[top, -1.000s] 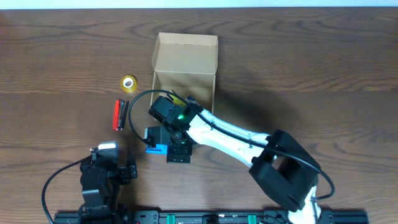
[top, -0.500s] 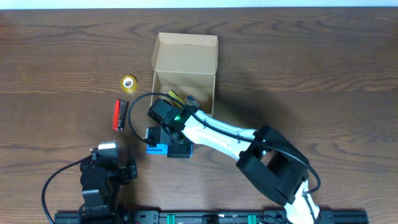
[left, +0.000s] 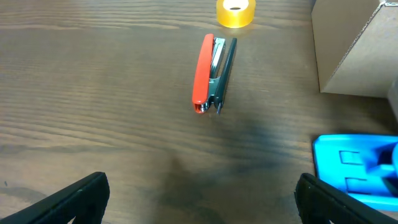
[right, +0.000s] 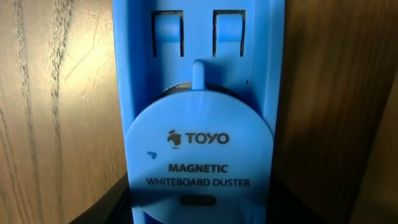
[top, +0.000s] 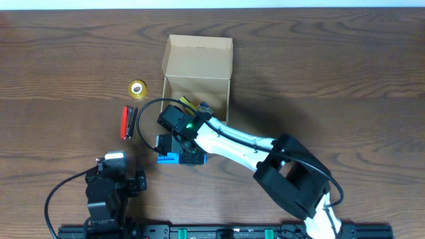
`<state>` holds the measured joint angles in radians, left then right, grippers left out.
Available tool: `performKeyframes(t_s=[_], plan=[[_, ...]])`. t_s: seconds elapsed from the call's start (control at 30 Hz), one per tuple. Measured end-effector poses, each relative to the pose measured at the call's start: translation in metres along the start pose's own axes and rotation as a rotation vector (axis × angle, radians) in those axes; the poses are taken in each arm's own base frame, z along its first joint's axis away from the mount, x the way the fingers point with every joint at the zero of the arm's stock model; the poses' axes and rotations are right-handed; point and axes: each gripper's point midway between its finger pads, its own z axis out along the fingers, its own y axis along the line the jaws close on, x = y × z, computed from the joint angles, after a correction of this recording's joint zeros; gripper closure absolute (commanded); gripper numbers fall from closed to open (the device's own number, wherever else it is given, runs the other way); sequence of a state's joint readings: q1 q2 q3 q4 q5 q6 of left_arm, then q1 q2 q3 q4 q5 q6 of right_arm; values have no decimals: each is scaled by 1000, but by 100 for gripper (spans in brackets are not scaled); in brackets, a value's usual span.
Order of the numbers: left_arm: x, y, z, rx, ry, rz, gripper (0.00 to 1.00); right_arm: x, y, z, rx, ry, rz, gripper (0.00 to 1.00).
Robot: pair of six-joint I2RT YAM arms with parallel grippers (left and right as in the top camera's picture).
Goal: Pack container
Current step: 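Lift the blue duster with right gripper and place it in the box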
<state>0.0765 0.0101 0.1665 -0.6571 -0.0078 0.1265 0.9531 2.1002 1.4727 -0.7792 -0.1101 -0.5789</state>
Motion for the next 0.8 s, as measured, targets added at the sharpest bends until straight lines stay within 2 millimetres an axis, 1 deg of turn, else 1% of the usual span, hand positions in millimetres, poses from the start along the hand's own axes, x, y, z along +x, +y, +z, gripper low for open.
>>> performKeyframes(t_s=[0.07, 0.17, 0.23, 0.4, 0.53, 0.63, 0.73, 0.8], plan=[[0, 0, 0, 0, 0, 0, 5, -2, -1, -7, 12, -11, 6, 67], [0, 0, 0, 0, 0, 0, 5, -10, -5, -30, 48, -55, 14, 67], [0, 0, 0, 0, 0, 0, 5, -18, -8, -53, 84, -101, 14, 67], [0, 0, 0, 0, 0, 0, 5, -33, -19, -119, 211, -222, 21, 68], [0, 0, 0, 0, 0, 0, 5, -38, -34, -160, 340, -287, 48, 66], [0, 0, 0, 0, 0, 0, 5, -36, -50, -175, 402, -315, 85, 65], [0, 0, 0, 0, 0, 0, 5, -22, -72, -178, 428, -307, 144, 64], [0, 0, 0, 0, 0, 0, 5, -10, -92, -177, 444, -308, 193, 64]])
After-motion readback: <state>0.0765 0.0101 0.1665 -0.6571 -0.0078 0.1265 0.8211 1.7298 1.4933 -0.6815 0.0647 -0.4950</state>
